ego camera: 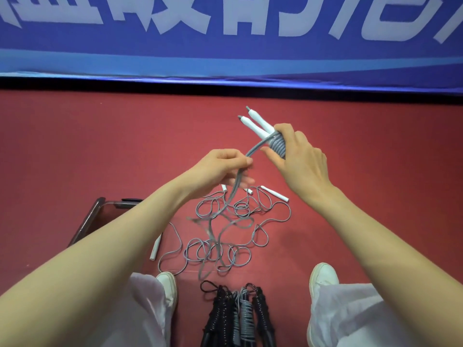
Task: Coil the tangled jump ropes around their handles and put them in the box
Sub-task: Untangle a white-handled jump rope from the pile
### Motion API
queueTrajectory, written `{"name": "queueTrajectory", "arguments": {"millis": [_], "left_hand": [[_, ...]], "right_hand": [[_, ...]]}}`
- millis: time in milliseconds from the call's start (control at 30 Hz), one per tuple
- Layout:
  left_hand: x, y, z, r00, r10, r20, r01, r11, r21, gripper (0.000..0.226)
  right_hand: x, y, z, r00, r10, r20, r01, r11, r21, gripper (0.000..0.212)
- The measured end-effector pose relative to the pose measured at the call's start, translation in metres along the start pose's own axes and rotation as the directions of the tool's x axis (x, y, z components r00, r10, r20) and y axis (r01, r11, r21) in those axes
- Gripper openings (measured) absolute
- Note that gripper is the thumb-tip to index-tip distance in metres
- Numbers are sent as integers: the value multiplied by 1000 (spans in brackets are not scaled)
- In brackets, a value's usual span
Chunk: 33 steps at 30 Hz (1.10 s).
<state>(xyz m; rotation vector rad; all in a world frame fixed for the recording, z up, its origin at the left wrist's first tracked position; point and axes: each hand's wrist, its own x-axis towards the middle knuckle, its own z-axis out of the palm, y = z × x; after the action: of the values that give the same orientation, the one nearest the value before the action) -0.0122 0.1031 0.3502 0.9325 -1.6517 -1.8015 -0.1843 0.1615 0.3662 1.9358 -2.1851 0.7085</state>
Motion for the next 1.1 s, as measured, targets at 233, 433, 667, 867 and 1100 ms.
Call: {"name": "queueTrajectory", "arguments": {"millis": [233,433,667,867,1100], "left_hand": [[2,2,17,980,120,-157,-149,970,-191,17],[2,-5,6,993,-13,-115,-9,982,-190,10],[1,-4,3,993,82,-87,-85,996,-33,8],[-4,-4,-8,994,91,56,-100,978,182,36],[-10,-10,-33,980,117,159,-157,952,264,14]], "right_hand": [[3,1,-3,997,81,-21,-81,997,2,45],[6,2,-5,983,47,177,-140,816,561,38],[1,-8,-12,932,-18,363,-322,417,850,19],[2,-11,-14,884,-7,468,-453,235,860,30],[-4,-6,-25,670,-346,657,-624,215,751,46]]}}
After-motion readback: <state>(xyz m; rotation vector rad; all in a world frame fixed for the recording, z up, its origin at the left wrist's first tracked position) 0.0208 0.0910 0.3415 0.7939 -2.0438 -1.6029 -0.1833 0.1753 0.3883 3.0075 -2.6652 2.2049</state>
